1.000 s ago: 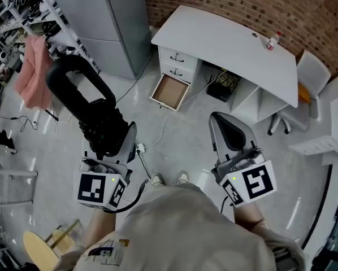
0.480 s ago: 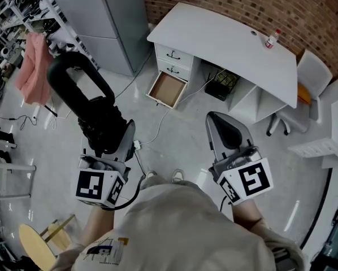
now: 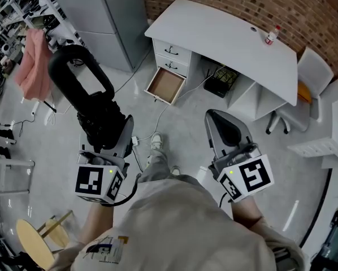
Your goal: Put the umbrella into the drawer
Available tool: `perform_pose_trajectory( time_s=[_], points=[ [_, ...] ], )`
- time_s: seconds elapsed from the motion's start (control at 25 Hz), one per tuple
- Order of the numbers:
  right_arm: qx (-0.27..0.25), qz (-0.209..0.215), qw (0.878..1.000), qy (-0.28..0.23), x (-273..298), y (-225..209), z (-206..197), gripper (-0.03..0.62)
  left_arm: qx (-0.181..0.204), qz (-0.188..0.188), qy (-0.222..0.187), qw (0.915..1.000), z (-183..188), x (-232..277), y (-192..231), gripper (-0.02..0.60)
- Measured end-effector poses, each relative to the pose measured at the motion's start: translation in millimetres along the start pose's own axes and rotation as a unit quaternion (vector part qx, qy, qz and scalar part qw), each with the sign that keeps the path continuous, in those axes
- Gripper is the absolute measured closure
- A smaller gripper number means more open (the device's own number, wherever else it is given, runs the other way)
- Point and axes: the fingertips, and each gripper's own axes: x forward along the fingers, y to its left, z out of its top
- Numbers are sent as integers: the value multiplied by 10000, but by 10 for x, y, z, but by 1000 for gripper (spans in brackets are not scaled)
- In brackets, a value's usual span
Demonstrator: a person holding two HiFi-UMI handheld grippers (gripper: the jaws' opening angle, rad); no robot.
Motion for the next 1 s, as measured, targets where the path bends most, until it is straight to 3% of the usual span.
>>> perform_pose_trajectory(
  time_s=[0.44,0.72,1.0],
  points=[
    [-3,73,10000,-59,371,-139,-19,588,38,20,-36,10000,-42,262,174,308],
    [-94,88,9999,27,910,-283,-12,586,-27,33,16,10000,-115,660,547,310],
    [-110,35,9997,203,1612,-540,-88,588,263,-13,188,9995,-196,1269,986,310]
  ],
)
